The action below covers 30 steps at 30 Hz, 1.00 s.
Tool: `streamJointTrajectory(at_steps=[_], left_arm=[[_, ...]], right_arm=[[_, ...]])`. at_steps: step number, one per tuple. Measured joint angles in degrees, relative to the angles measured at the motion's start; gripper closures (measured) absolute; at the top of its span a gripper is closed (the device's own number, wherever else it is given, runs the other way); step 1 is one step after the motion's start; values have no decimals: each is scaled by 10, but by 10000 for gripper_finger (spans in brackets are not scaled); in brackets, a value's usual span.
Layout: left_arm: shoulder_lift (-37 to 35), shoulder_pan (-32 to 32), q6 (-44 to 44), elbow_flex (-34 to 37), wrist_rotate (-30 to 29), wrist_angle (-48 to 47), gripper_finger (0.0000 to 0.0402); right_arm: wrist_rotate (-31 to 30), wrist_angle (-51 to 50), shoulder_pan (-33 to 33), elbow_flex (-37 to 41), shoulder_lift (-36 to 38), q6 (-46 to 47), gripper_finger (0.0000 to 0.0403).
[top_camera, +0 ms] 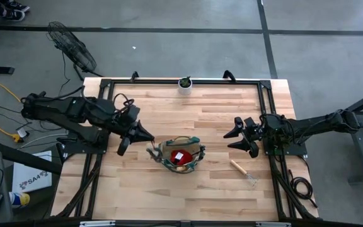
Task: Pick & Place Garden tools in Gardening bag
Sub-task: Put the green shear scissors into the gardening bag
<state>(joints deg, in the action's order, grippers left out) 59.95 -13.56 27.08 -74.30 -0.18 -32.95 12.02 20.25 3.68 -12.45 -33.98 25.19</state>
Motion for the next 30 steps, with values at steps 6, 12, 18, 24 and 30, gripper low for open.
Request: streamJointTrajectory(at_steps=[6, 12, 18, 24, 30], left_arm=[[7, 0, -2, 1, -32, -1, 402], [9, 0, 1, 0, -54, 4, 402], [9, 0, -8, 0, -56, 19, 402], [9, 0, -20, 0, -55, 35, 402], [9, 0, -48, 0, -48, 36, 402]], right_arm=[[0, 0, 0, 0, 0, 0, 176], [0, 0, 0, 0, 0, 0, 176], [0, 0, 0, 0, 0, 0, 176], [0, 0, 0, 0, 0, 0, 176], [0, 0, 0, 0, 0, 0, 176]])
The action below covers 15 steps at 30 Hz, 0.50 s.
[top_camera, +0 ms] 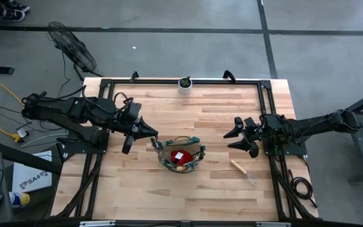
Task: Pick & Place Garden tools in Gardening bag
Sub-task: Put the green shear scissors into the gardening bag
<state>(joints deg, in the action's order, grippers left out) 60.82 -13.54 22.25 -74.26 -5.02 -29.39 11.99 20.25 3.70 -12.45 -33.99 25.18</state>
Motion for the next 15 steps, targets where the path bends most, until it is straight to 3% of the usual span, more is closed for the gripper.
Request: streamJointTrajectory(at_steps=[15], left_arm=[[0, 0, -54, 0, 34, 52, 402]], right_arm=[[0, 0, 0, 0, 0, 0, 176]])
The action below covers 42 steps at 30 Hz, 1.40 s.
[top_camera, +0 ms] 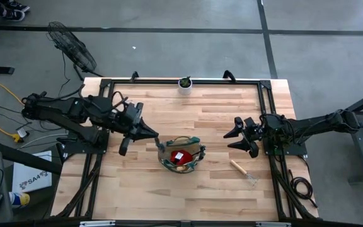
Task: Pick & Place Garden tools in Gardening bag
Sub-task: Put the green shear scissors into the gardening bag
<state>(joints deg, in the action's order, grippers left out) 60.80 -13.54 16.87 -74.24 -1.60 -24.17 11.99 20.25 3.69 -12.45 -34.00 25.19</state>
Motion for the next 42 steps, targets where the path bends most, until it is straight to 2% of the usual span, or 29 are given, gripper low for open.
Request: streamJointTrajectory(at_steps=[12, 29, 38, 42], left_arm=[[2, 0, 3, 0, -18, -47, 402], [2, 0, -108, 0, 72, -49, 402], [2, 0, -126, 0, 72, -84, 402], [2, 0, -126, 0, 50, -98, 402]], right_arm=[[0, 0, 0, 0, 0, 0, 176], [0, 0, 0, 0, 0, 0, 176], [0, 0, 0, 0, 0, 0, 176], [0, 0, 0, 0, 0, 0, 176]])
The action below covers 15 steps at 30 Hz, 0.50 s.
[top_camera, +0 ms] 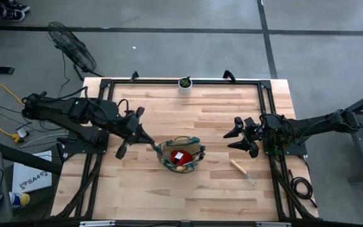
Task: Pick & Place Garden tools in Gardening bag
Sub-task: Put the green shear scissors into the gardening bag
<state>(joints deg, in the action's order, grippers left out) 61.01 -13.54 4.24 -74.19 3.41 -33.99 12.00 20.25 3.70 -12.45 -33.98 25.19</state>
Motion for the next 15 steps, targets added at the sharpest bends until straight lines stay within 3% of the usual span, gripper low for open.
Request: streamJointTrajectory(at_steps=[9, 15], left_arm=[[0, 0, -26, 0, -21, -61, 402], [0, 0, -72, 0, 80, -66, 402]], right_arm=[[0, 0, 0, 0, 0, 0, 176], [0, 0, 0, 0, 0, 0, 176]])
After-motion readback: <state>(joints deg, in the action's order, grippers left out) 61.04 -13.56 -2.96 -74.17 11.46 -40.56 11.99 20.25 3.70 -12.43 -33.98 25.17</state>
